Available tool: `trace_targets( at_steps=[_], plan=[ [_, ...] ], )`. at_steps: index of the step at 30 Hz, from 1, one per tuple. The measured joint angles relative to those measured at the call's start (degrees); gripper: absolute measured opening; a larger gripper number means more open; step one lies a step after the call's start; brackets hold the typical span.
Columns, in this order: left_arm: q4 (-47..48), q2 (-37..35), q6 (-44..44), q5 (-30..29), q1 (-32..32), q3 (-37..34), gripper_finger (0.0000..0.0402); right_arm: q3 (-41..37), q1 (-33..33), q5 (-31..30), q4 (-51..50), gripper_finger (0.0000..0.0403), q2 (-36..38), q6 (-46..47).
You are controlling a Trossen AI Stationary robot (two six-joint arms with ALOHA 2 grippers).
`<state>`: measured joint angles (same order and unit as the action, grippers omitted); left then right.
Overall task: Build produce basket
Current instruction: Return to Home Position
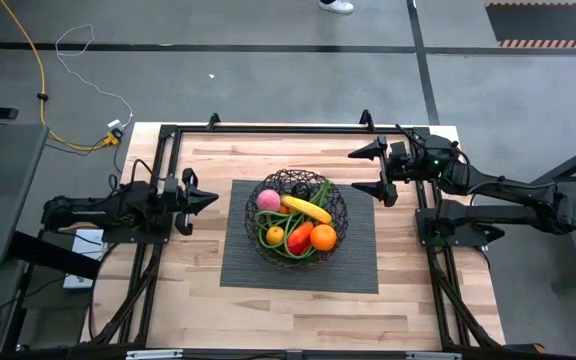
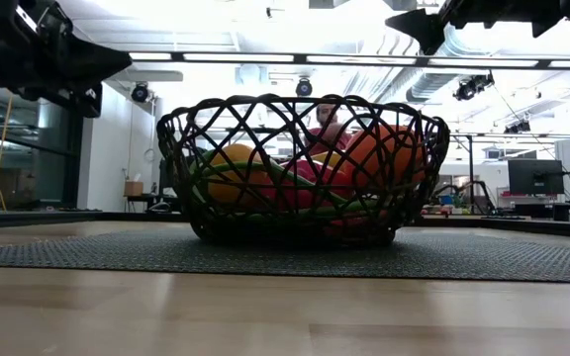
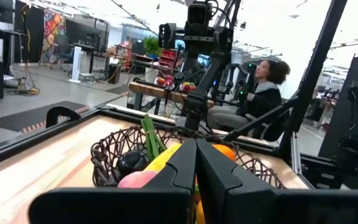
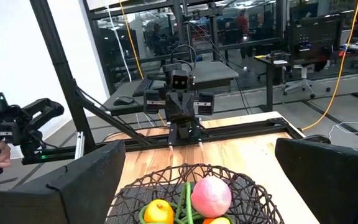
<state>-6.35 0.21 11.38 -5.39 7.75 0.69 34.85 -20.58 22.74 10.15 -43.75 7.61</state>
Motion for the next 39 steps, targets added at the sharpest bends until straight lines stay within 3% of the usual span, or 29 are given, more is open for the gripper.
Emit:
trace_targets(
  at_steps=[5, 17, 27, 35, 39],
  plan=[
    [0.89, 0.04, 3.18, 0.0, 0.07, 0.0, 0.0, 0.0, -0.04, -1.79, -0.01, 0.0397, 0.0, 5.58],
    [0.59, 0.04, 4.5, 0.04, 0.07, 0.0, 0.0, 0.0, -0.02, -4.61, -1.1, 0.0397, 0.31, 7.85],
    [0.56, 0.04, 4.5, 0.07, 0.07, 0.0, 0.0001, 0.0, -0.04, -2.42, -9.13, 0.0397, 0.77, 2.82],
    [0.57, 0.04, 4.5, 0.13, 0.07, 0.0, 0.0001, -5.52, -0.01, 0.43, -11.52, 0.0397, 9.45, 2.19],
    [0.57, 0.04, 4.5, 0.2, 0.07, 0.0, 0.0001, -12.72, 0.0, -1.89, -3.57, 0.0397, 16.93, 7.68]
  ],
)
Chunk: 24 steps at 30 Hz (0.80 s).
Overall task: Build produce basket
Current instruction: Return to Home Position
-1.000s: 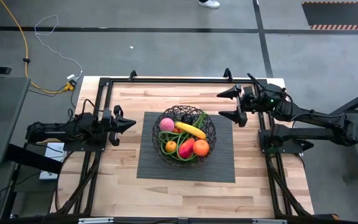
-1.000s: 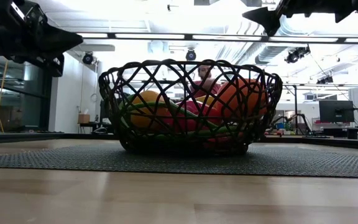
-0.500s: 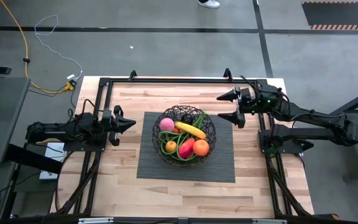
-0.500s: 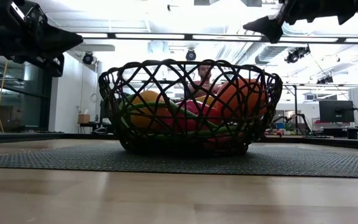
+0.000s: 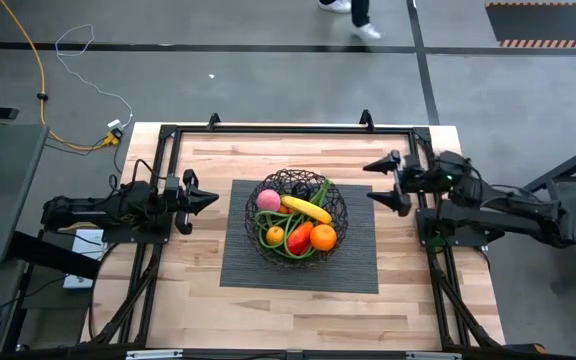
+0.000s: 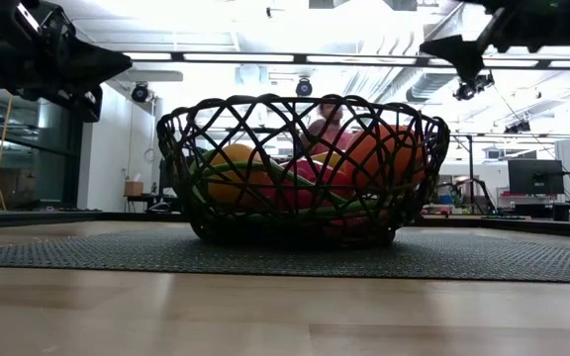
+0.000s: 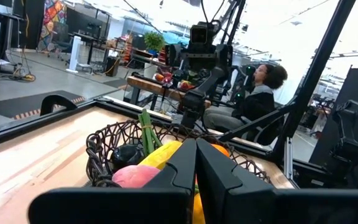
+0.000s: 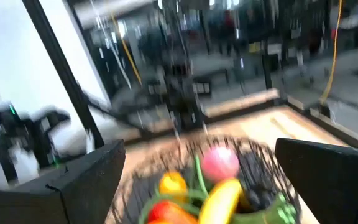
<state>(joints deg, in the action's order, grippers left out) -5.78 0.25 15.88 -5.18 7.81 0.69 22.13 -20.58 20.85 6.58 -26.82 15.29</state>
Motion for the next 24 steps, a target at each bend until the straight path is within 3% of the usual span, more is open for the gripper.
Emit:
trace_targets(
  at_steps=[5, 11, 14, 18, 24],
  plan=[
    [0.0, 0.0, 0.0, 0.02, 0.0, 0.0, 0.0001, -5.58, 0.0, -0.92, 2.54, 0.0397, 4.52, 3.68],
    [0.0, 0.0, 0.02, 0.02, 0.0, 0.02, 0.0001, -7.32, 0.0, -1.58, 3.52, 0.0393, 4.69, -3.68],
    [0.0, 0.0, 0.01, 0.02, 0.0, 0.02, 0.0001, -7.32, 0.24, -2.56, 3.9, 0.0369, 4.69, -5.09],
    [0.0, 0.0, 0.01, 0.02, 0.0, 0.02, 0.0001, -7.32, 2.5, -3.88, 3.86, 0.0278, 4.73, -5.76],
    [0.0, -0.01, 0.02, 0.02, 0.0, 0.02, 0.0001, -7.32, 8.24, -3.73, 3.89, 0.0037, 4.76, -8.08]
  ],
)
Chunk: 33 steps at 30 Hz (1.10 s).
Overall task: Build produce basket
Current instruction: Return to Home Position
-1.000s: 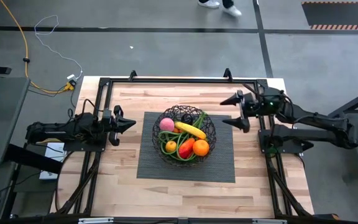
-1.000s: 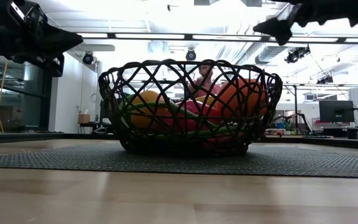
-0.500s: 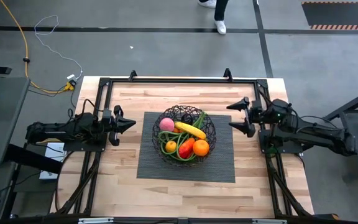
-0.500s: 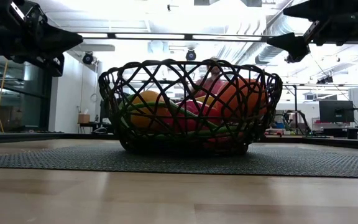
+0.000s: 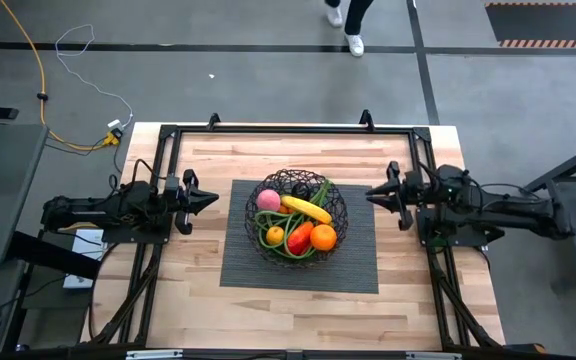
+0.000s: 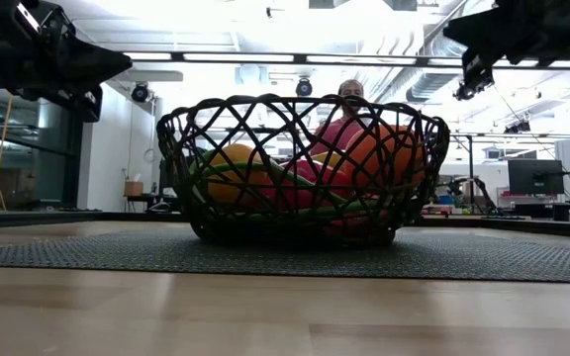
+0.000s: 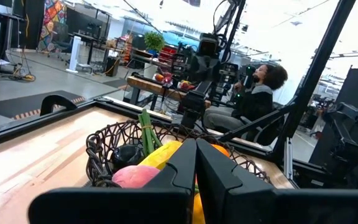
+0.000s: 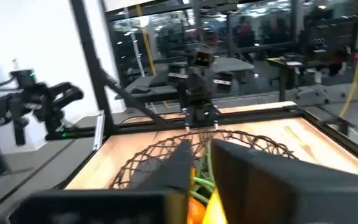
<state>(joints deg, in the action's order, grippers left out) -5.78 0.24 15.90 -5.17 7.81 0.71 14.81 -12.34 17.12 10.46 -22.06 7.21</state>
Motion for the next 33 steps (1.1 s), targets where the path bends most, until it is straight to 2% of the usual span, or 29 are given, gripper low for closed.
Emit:
trace_targets(
  at_steps=[1, 4, 7, 11, 17, 25, 33],
  plan=[
    [0.0, 0.01, -0.02, 0.0, 0.0, 0.0, 0.0001, 0.0, 0.75, -0.17, 0.0, 0.0021, 0.06, -0.5],
    [0.0, 0.01, 0.0, 0.0, 0.0, 0.0, 0.0001, -0.72, 2.49, -0.66, 1.0, 0.0024, 1.05, -0.01],
    [-0.02, 0.01, -0.01, 0.01, 0.0, 0.0, 0.0001, -4.98, 3.7, -0.7, 6.46, 0.0005, 3.29, 0.47],
    [-0.02, -0.01, -0.02, 0.0, 0.0, 0.0, 0.0001, -10.92, 4.26, -1.44, 14.5, 0.0002, 6.4, 3.51],
    [-0.01, 0.01, 0.0, 0.02, 0.0, 0.02, 0.0001, -13.84, 6.55, -1.52, 12.5, 0.0, 8.35, 4.32],
    [-0.01, 0.01, 0.0, 0.02, 0.02, 0.02, 0.0001, -14.23, 14.38, -16.71, 0.67, 0.0, 11.43, -3.42],
    [0.0, 0.01, 0.0, 0.0, 0.02, 0.02, 0.0001, -14.25, 15.25, -17.53, -2.22, 0.0, 14.45, -8.14]
  ],
)
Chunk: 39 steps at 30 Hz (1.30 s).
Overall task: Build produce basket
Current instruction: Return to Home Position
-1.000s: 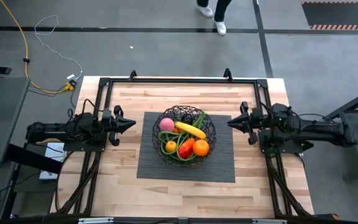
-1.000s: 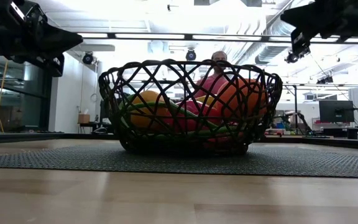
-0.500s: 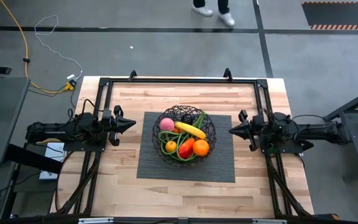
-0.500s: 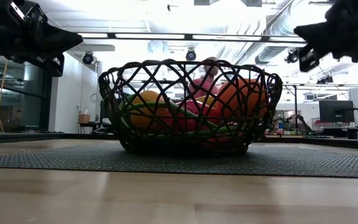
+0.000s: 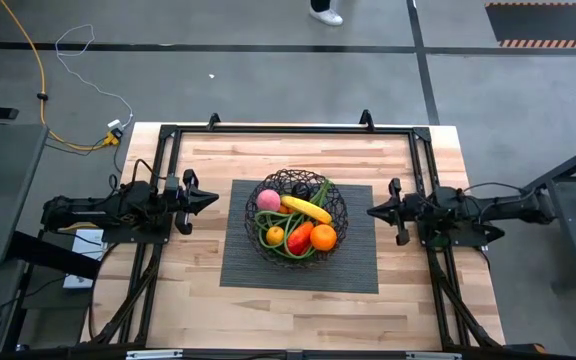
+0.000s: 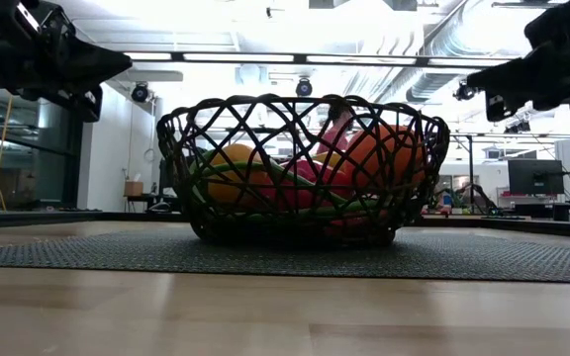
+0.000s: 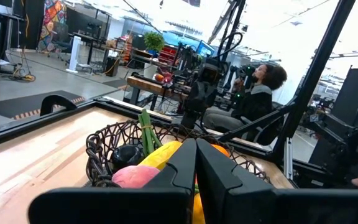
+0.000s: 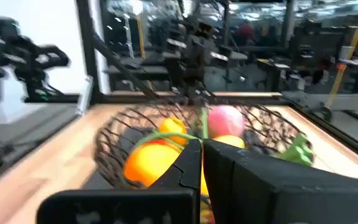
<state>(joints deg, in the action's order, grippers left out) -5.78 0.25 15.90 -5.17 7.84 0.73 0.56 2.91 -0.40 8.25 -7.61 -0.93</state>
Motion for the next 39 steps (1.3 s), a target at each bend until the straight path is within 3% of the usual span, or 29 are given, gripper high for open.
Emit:
trace_targets(
  at_steps=[8, 26, 39],
  plan=[
    [-0.02, -0.01, 0.0, 0.02, -0.01, 0.0, 0.0001, 0.0, -0.71, -8.17, -6.04, 0.0, 0.08, -2.59],
    [-0.02, 0.0, -0.02, 0.02, 0.0, 0.0, 0.0001, 0.09, -0.71, -8.16, -6.44, 0.0, -0.29, 7.44],
    [-0.01, -0.02, -0.01, 0.02, -0.01, 0.0, 0.0001, 0.11, -0.71, -8.18, -6.53, 0.0, -0.29, 7.41]
  ],
)
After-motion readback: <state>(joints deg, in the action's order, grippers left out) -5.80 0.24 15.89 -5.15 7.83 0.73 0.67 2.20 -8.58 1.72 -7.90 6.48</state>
